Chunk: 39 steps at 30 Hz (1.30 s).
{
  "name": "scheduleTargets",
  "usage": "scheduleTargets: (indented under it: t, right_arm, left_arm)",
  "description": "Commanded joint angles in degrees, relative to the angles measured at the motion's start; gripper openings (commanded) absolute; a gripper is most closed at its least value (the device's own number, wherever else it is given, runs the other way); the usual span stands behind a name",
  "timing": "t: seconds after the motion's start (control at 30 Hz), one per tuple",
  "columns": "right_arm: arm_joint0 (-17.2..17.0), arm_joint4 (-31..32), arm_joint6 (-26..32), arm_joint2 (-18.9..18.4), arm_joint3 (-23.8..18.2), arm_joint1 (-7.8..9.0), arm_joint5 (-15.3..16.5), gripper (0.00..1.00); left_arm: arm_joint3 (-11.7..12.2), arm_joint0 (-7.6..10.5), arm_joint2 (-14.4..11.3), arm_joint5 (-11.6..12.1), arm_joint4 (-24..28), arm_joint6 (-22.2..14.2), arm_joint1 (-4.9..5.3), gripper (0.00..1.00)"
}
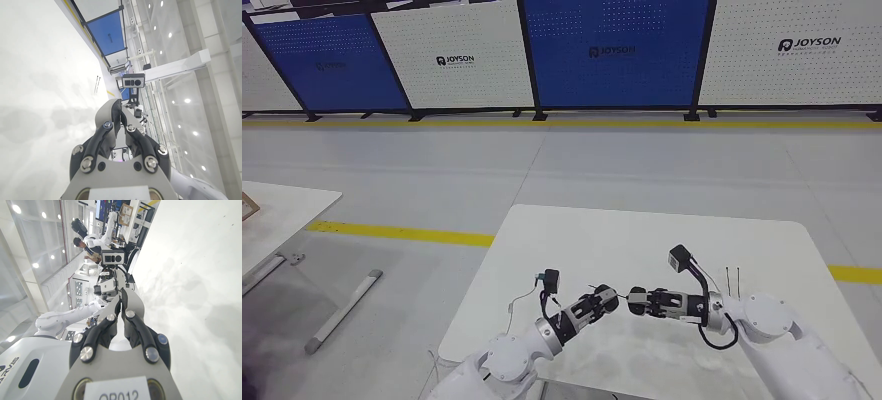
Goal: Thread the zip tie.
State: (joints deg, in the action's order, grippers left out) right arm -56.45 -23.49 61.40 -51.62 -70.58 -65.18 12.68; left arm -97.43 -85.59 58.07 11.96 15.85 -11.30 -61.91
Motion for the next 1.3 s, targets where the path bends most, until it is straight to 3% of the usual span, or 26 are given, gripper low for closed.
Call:
scheduleTargets:
  t: [0.0,0.03,0.13,0.17,0.27,0.33,0.43,0.97,1.2,1.27]
  right_arm:
    - [-0.64,-0.12,-0.05,-0.78,-0.41,0.22,0.31,0.74]
    - [-0.95,-0.1,-0.06,-1.18,-0.59,0.33,0.43,0.88]
    - [-2.15,-0.26,-0.07,-2.67,-1.42,0.77,0.98,0.93]
    - [-2.53,-0.29,-0.05,-3.13,-1.7,0.9,1.13,1.0]
    - [-3.97,-0.62,-0.27,-4.91,-2.87,1.38,2.24,1.0]
    - [-5.4,-0.93,-0.38,-6.65,-3.97,1.82,4.7,1.0]
    - [-6.52,-1.38,-0.39,-7.89,-4.69,2.12,6.47,1.0]
    - [-6.63,-1.33,-0.71,-7.9,-4.75,2.12,6.39,1.0]
    - [-9.88,-6.44,1.87,-13.26,-5.72,3.17,6.8,1.0]
    - [-11.17,-7.31,3.47,-14.97,-5.86,3.55,6.8,1.0]
  left_arm:
    - [0.24,0.23,-0.08,-0.4,0.07,0.15,-0.11,0.0]
    - [0.36,0.32,-0.11,-0.53,0.05,0.13,-0.15,0.0]
    - [0.62,0.5,-0.16,-1.12,-0.32,0.02,-0.24,0.0]
    - [0.68,0.53,-0.21,-1.43,-0.67,-0.06,-0.25,0.0]
    - [0.54,0.49,-0.37,-2.45,-1.51,0.12,-0.32,0.0]
    - [0.39,0.43,-0.34,-3.77,-1.12,0.47,-0.39,0.0]
    - [0.26,0.45,-0.08,-5.84,0.02,2.64,-0.59,0.0]
    - [0.19,0.61,-0.49,-5.96,-0.98,3.02,-0.76,0.0]
    - [-0.98,0.09,1.16,-5.66,3.4,-0.86,-0.65,0.0]
    - [-1.25,-0.03,2.16,-6.82,3.89,-4.07,-0.32,0.0]
